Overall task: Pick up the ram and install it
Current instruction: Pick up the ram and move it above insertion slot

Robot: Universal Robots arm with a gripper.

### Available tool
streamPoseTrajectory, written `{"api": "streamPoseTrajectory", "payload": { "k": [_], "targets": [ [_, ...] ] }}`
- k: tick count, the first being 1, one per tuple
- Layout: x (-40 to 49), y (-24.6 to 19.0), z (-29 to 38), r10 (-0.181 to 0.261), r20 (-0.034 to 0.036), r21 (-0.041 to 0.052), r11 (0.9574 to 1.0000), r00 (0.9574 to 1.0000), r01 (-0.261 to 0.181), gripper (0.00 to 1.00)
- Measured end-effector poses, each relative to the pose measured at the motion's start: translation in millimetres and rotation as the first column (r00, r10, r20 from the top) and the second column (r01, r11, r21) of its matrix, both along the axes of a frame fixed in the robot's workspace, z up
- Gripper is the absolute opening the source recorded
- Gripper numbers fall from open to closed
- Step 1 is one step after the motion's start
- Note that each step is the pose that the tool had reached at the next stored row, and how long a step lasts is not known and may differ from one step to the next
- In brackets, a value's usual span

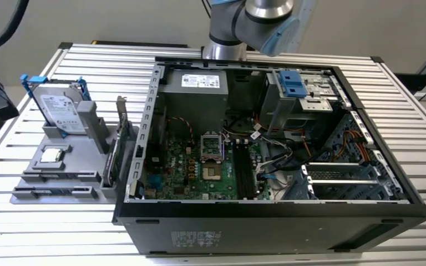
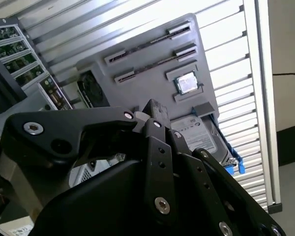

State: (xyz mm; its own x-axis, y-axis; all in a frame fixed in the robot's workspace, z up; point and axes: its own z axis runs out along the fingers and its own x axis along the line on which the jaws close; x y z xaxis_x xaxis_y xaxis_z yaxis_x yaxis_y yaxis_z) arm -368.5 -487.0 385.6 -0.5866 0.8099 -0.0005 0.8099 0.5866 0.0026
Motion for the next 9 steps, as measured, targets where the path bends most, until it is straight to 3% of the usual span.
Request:
{"api": "streamPoseTrajectory", "payload": {
  "k": [9],
  "targets": [
    [-2.0,0.0,-0.6,-0.088,0.0001,-0.0002,0.9961,0.9961,0.088,0.0]
  ]
}}
